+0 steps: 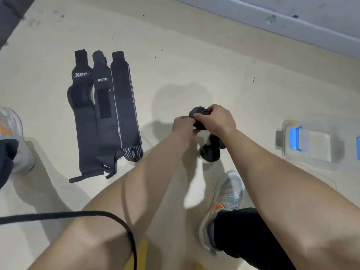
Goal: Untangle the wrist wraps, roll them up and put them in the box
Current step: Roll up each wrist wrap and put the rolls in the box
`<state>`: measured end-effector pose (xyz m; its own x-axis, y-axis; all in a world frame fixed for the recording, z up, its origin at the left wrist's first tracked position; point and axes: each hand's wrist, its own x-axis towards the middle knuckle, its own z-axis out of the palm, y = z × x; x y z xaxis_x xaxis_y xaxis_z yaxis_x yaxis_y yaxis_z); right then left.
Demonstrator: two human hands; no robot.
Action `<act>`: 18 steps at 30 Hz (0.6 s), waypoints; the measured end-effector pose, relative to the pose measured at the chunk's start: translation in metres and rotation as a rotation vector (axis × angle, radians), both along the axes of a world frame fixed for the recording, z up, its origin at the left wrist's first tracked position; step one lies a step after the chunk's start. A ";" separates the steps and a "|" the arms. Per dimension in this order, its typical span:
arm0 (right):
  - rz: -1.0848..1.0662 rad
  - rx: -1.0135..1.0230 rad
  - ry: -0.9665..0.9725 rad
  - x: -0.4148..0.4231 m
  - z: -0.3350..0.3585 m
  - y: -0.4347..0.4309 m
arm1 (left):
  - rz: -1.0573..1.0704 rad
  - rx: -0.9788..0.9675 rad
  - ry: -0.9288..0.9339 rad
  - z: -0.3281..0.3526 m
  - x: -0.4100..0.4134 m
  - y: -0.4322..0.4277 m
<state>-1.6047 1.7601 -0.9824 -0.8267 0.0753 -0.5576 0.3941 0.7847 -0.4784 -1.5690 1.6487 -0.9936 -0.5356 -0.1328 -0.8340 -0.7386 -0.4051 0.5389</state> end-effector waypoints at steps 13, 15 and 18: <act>0.157 0.331 -0.100 -0.025 -0.073 0.020 | -0.096 0.035 -0.087 -0.066 -0.017 0.022; 0.136 0.328 -0.073 -0.027 -0.070 0.020 | -0.104 0.001 -0.111 -0.059 -0.017 0.016; 0.127 0.336 -0.012 -0.027 -0.057 0.017 | -0.113 -0.042 -0.136 -0.049 -0.009 0.001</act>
